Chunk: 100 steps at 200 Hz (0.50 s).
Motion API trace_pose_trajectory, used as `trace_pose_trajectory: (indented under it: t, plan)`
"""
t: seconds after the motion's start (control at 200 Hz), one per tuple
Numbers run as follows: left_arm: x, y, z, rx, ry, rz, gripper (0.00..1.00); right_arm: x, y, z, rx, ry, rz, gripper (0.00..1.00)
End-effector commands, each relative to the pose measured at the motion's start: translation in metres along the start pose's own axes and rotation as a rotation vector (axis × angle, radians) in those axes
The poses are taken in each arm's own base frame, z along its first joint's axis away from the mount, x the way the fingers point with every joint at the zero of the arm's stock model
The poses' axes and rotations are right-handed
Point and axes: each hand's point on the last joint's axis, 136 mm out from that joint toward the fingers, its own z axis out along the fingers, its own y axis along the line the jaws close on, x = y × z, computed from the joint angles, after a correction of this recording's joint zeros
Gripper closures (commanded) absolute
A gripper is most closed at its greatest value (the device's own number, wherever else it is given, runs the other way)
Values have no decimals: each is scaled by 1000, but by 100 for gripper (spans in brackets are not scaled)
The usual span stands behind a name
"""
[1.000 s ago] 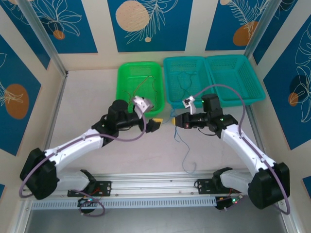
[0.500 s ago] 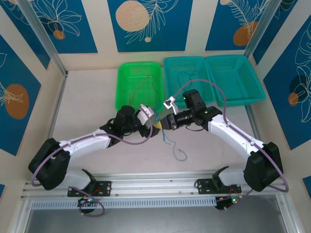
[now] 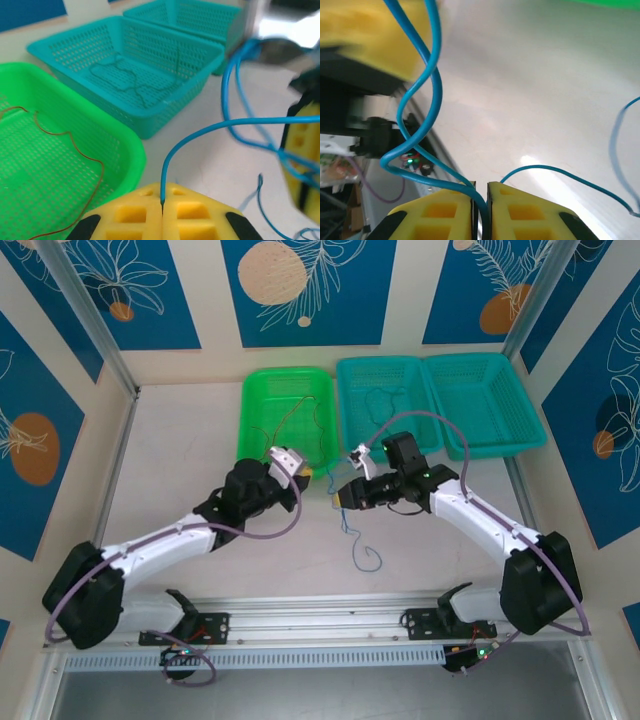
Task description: Untangle the cables
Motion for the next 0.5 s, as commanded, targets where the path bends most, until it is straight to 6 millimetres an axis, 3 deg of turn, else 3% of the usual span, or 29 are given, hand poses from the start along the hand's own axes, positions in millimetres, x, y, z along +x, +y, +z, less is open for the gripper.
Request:
trace_pose_trajectory:
  t: [0.0,0.145,0.23,0.385,0.495]
  plan:
    - [-6,19,-19,-115,-4,-16,100,10,-46,0,151,-37,117,85]
    - [-18,37,-41,-213,-27,-30,100,30,-106,-8,318,-87,282,75]
    - [-29,39,-51,-223,-71,-41,100,41,-136,-19,404,-124,388,64]
    - [-52,41,-65,-229,-145,-53,100,57,-166,-31,493,-166,481,61]
    - [-63,50,-74,-262,-195,-100,100,66,-190,-50,678,-191,565,57]
